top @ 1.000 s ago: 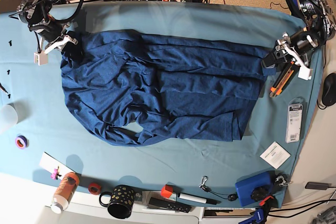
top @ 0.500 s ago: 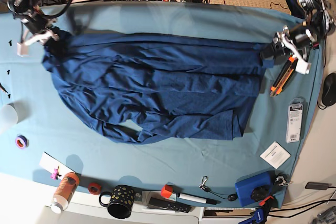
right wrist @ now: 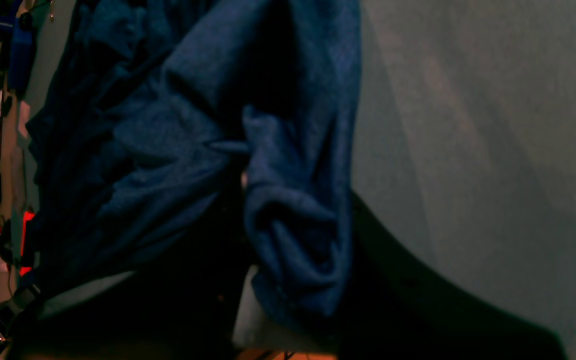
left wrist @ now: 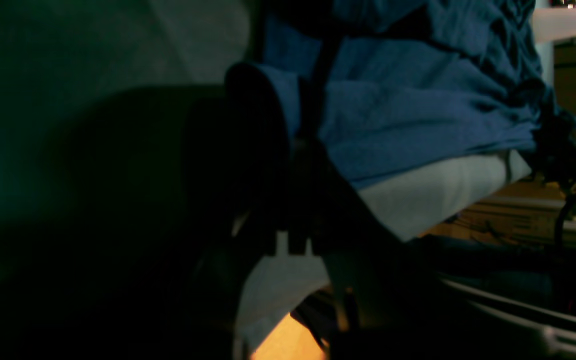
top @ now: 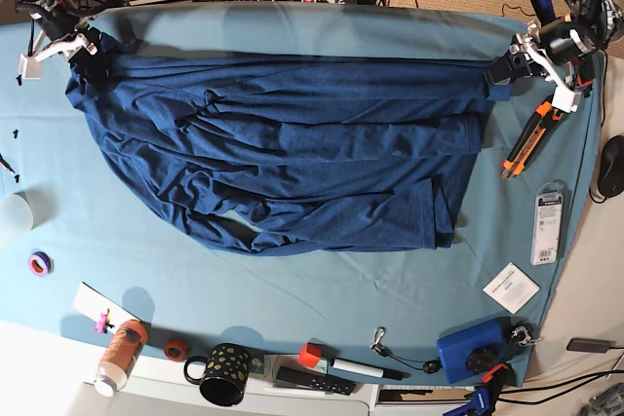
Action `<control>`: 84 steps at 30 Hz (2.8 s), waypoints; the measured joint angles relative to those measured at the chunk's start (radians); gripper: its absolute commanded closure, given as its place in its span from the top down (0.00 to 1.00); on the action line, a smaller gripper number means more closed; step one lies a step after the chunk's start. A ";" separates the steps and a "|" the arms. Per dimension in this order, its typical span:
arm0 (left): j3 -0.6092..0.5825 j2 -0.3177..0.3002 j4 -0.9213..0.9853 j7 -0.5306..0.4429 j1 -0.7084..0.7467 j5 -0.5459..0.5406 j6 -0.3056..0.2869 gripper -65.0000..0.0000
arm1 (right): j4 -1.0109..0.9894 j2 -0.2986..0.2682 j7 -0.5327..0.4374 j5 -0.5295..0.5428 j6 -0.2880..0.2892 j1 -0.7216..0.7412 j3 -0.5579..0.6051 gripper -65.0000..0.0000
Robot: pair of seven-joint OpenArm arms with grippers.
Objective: Layout the t-shirt on the table in an organized manner, then fold the t-shirt properly
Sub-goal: 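Drag the shirt by its held collar edge with both grippers, then open both grippers and lift them off the collar edge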
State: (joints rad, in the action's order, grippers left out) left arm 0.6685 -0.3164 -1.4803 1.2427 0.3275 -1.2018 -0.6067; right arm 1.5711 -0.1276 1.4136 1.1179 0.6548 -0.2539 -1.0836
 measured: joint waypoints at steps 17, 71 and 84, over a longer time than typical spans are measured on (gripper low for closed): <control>-0.003 -0.044 -0.005 0.018 0.050 -0.026 -0.013 0.00 | 0.000 -0.002 0.000 0.010 0.000 -0.048 -0.004 0.00; 0.119 -0.035 -0.007 0.093 0.061 -0.117 -0.067 0.58 | 0.002 -0.147 0.000 0.009 0.027 -0.109 -0.016 0.50; 0.178 -0.108 0.014 0.193 -0.022 -0.072 -0.012 0.57 | 0.002 -0.241 -0.064 -0.069 0.036 0.120 -0.023 0.50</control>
State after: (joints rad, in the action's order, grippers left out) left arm 0.8467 -0.4248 -1.4666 1.4353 0.3054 -1.2743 -0.6186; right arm 1.5726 -0.3691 1.3499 1.0485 0.6910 -0.1341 -1.1061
